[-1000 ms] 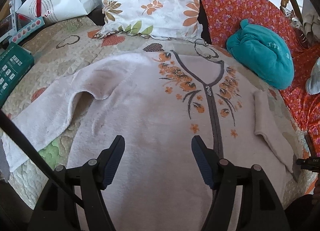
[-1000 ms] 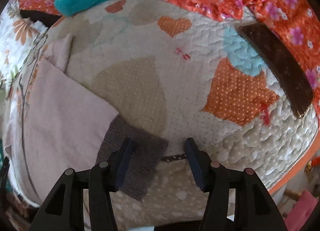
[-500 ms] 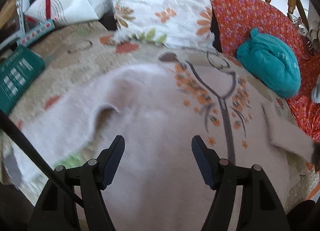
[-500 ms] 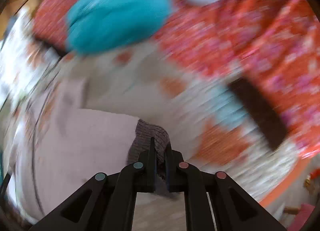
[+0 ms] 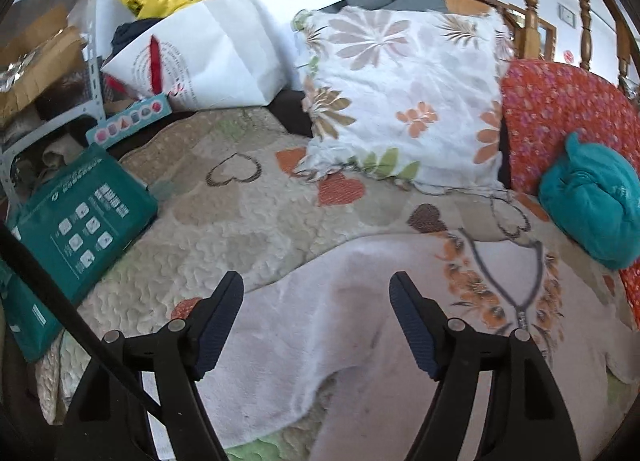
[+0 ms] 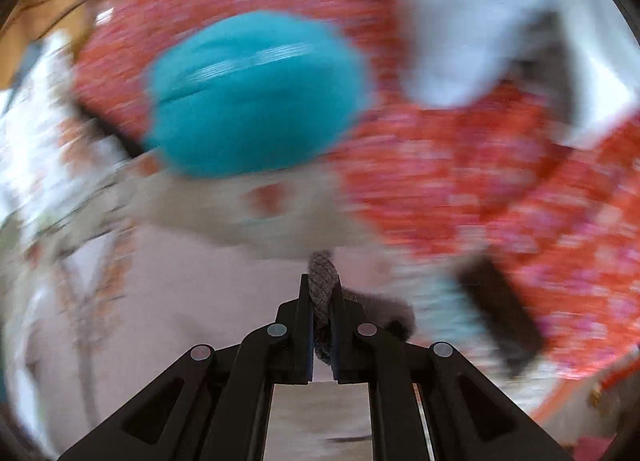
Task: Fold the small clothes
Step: 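Grasp the grey sleeve cuff with the right tool and lift it, then carry the sleeve across the sweater body with the right tool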
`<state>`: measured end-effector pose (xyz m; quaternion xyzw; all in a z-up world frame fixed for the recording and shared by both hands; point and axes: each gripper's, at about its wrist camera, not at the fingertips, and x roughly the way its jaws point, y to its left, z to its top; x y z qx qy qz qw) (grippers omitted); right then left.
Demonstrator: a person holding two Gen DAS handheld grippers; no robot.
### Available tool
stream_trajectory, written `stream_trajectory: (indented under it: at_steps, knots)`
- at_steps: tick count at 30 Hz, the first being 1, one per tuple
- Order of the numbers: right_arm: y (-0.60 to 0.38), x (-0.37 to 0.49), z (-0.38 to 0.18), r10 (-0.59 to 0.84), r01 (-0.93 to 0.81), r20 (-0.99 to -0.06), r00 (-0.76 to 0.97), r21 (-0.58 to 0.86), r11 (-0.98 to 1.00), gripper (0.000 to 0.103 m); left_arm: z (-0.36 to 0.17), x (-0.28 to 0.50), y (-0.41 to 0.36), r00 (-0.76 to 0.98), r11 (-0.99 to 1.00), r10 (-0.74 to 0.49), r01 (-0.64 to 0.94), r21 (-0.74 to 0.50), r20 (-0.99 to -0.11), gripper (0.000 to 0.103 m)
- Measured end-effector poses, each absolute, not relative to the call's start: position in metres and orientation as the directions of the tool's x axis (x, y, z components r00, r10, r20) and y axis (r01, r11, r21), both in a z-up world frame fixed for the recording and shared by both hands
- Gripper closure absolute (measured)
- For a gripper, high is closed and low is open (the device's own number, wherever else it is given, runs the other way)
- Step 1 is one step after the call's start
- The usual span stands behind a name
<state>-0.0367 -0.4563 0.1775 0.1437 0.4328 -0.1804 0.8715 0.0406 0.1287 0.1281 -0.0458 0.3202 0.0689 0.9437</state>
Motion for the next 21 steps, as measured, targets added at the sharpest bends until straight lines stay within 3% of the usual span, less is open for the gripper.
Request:
stream_trajectory:
  at_steps: [3,9,13,21]
  knots:
    - [-0.369,0.013,0.158,0.031,0.247,-0.818,0.574,0.21,0.946,0.097,0.117,0.048,0.146,0.749,0.979,0.108,-0.194,-0.06,-0.653,0.028]
    - [-0.215,0.085,0.111,0.33,0.007,-0.802,0.497,0.385,0.923,0.097,0.125,0.046,0.187,0.759,0.945,0.131,-0.289,-0.151,-0.637,0.028]
    - [-0.135,0.119,0.078,0.4,-0.094,-0.815,0.419,0.399,0.912,0.097,0.126,0.047,0.212,0.751,0.916,0.131,-0.342,-0.211,-0.647,0.028]
    - [-0.071,0.152,0.046,0.393,-0.149,-0.849,0.353,0.363,0.92,0.097,0.129,0.043,0.232,0.754,0.893,0.129,-0.372,-0.256,-0.644,0.028]
